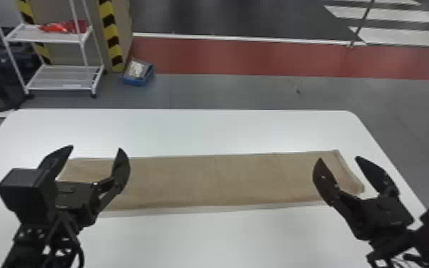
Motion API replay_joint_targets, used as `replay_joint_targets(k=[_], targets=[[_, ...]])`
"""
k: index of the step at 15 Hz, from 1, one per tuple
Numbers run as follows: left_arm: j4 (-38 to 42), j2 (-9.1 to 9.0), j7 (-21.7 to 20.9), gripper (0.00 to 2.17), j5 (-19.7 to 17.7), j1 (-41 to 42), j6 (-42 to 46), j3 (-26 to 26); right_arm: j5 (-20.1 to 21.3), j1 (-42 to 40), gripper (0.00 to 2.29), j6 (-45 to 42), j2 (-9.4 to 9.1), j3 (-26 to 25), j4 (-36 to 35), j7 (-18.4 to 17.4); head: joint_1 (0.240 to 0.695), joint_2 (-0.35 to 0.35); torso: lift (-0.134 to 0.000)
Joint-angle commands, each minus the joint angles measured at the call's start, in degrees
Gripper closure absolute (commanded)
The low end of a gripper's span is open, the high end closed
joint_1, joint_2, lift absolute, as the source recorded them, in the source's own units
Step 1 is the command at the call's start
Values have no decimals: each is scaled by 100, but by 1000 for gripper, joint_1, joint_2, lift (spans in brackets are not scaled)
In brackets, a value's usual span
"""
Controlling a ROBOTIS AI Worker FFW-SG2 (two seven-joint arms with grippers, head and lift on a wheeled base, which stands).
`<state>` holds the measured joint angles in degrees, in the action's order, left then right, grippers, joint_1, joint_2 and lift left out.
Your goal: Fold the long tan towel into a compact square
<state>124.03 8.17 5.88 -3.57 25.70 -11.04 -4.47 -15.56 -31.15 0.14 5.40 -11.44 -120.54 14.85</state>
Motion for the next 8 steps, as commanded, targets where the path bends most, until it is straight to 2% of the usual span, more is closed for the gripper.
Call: replay_joint_targets(k=[1,8], targets=[[-2,0,0,80,-4,-3,0,-10,0,22,124,-35,5,2,57,0,695,-88,-123],[7,9,-17,80,5,-3,0,-19,0,22,124,-158,23,10,65,0,695,-93,-123]])
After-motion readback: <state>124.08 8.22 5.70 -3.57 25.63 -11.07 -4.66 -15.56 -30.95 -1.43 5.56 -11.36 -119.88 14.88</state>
